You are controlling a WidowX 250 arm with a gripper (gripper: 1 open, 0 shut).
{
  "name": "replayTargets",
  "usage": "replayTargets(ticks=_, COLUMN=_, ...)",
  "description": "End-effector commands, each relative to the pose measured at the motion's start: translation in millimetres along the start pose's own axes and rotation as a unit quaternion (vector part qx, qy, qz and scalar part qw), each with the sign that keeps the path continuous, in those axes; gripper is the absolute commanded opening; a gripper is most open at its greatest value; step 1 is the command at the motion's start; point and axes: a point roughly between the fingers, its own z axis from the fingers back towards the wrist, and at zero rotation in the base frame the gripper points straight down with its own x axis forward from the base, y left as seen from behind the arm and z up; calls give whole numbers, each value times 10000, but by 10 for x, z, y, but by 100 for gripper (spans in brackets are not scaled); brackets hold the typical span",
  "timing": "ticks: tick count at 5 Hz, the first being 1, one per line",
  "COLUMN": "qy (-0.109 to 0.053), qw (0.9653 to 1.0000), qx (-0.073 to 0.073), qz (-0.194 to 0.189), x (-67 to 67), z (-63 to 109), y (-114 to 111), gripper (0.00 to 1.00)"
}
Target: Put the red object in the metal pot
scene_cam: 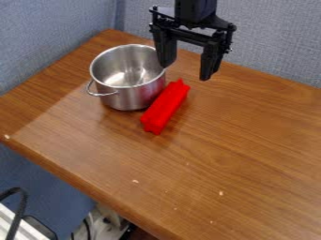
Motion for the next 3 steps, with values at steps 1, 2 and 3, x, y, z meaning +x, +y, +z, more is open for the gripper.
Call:
replayTargets(ticks=1, qy=88, qw=10000, qx=18, qz=-20, x=-8, z=-59, y=1, gripper=100)
replayTargets(ticks=2, qy=177, qw=9998, qx=41, qz=-51, x=-14, z=-120, y=4, gripper=100)
replayTargets(ticks=3, qy=266, qw=9996, qx=55, qz=-74, x=-22, z=-181, y=8, gripper=100)
